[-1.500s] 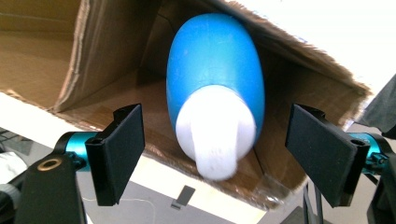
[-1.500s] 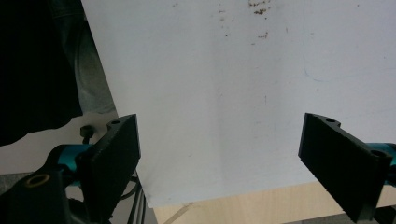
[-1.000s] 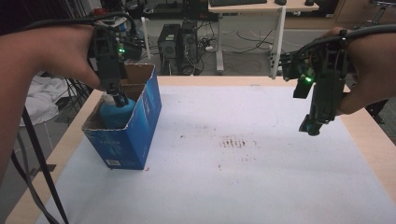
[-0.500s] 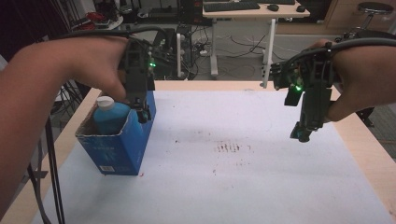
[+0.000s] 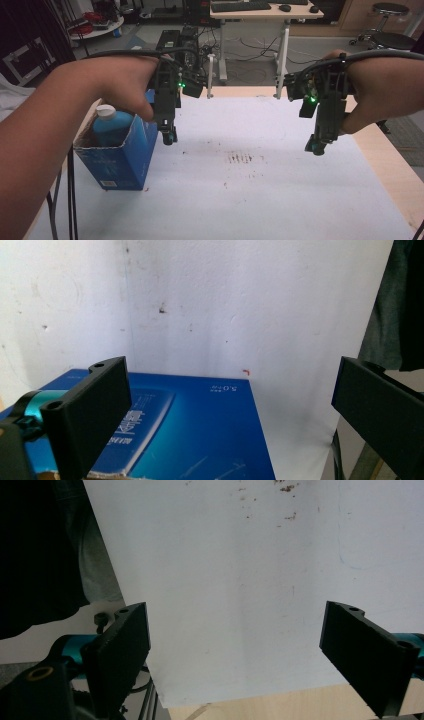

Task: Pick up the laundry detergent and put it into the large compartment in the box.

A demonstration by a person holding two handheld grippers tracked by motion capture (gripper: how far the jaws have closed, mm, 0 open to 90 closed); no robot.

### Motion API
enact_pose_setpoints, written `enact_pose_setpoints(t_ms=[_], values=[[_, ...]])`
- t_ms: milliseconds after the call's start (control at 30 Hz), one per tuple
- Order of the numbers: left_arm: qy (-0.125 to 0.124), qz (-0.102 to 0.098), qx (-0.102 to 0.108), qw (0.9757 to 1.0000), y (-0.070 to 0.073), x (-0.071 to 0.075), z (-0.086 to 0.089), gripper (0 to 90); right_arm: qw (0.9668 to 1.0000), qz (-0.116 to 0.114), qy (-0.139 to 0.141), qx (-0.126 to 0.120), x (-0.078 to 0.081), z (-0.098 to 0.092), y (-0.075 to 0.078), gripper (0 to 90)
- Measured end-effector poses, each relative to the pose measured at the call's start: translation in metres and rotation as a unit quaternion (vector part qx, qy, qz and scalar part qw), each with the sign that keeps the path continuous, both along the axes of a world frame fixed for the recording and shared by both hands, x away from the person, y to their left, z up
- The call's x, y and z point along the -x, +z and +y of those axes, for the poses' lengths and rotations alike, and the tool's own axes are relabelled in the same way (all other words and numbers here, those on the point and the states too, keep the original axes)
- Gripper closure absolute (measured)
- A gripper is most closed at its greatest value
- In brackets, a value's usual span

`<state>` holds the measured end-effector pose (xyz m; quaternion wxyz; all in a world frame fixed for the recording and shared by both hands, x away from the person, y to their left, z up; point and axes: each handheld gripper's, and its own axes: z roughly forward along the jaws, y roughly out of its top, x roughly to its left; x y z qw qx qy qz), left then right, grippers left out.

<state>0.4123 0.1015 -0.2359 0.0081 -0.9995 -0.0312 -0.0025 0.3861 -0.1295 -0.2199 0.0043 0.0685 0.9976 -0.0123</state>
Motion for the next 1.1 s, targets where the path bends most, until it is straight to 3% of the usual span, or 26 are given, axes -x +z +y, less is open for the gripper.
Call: enact_pose_setpoints(t_ms=[333, 800, 1067, 1100], values=[[-0.02, 0.007, 0.013, 0.9997, -0.001, -0.004, -0.012, 2.5, 1.0, 0.005, 0.004, -0.002, -0.004, 0.002, -0.001, 11.9], [-0.006, 0.013, 0.012, 0.9998, -0.003, -0.01, -0.014, 2.5, 1.0, 0.005, 0.004, -0.007, -0.017, -0.001, -0.004, 11.9], [-0.002, 0.015, 0.012, 0.9998, -0.001, -0.009, -0.013, 2.5, 0.9999, 0.002, 0.012, -0.002, -0.014, 0.001, -0.006, 11.9], [-0.001, 0.014, 0.013, 0.9998, -0.001, -0.009, -0.012, 2.5, 1.0, 0.005, 0.001, -0.006, -0.012, 0.001, -0.006, 11.9]])
